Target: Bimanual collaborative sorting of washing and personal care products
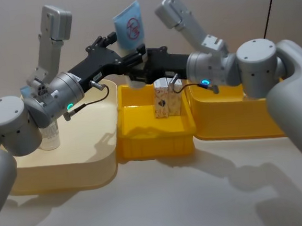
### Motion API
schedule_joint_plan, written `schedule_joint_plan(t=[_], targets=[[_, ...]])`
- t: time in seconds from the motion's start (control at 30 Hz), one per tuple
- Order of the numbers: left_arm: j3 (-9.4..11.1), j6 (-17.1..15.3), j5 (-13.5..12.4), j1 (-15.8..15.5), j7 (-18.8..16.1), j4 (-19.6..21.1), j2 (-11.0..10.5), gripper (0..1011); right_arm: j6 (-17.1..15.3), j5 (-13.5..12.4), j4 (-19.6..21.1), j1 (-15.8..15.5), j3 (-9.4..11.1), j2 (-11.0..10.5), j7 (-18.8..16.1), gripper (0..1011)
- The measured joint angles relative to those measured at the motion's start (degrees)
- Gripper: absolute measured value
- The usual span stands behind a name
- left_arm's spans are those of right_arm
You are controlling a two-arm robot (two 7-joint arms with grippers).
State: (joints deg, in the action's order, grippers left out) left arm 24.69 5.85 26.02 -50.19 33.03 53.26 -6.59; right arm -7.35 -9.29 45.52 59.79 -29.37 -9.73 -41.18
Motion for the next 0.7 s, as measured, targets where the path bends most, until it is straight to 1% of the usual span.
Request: schedule_joint_plan(t=[0.03, 0.2, 0.23, 0.27, 0.6, 0.67, 0.7], targets=[[0.0, 0.0, 0.0, 0.0, 0.0, 0.0, 0.0, 999, 0.0, -0.1, 0.3, -0.1, 0.2, -0.4, 0.4, 572], [0.0, 0.0, 0.0, 0.0, 0.0, 0.0, 0.0, 1002, -0.2, -0.2, 1.2, -0.5, 0.9, -1.6, 1.5, 572], [0.0, 0.0, 0.0, 0.0, 0.0, 0.0, 0.0, 1002, -0.5, -0.2, 1.7, -0.7, 1.3, -2.5, 2.4, 572], [0.0, 0.0, 0.0, 0.0, 0.0, 0.0, 0.0, 1002, -0.5, -0.2, 1.7, -0.7, 1.3, -2.5, 2.4, 572], [0.0, 0.0, 0.0, 0.0, 0.0, 0.0, 0.0, 1002, -2.5, 0.3, 4.3, -1.7, 3.3, -6.0, 7.3, 572], [0.0, 0.0, 0.0, 0.0, 0.0, 0.0, 0.0, 1002, -3.1, 0.6, 4.8, -1.9, 3.7, -6.6, 8.5, 572], [0.0, 0.0, 0.0, 0.0, 0.0, 0.0, 0.0, 1002, -3.1, 0.6, 4.8, -1.9, 3.7, -6.6, 8.5, 572]])
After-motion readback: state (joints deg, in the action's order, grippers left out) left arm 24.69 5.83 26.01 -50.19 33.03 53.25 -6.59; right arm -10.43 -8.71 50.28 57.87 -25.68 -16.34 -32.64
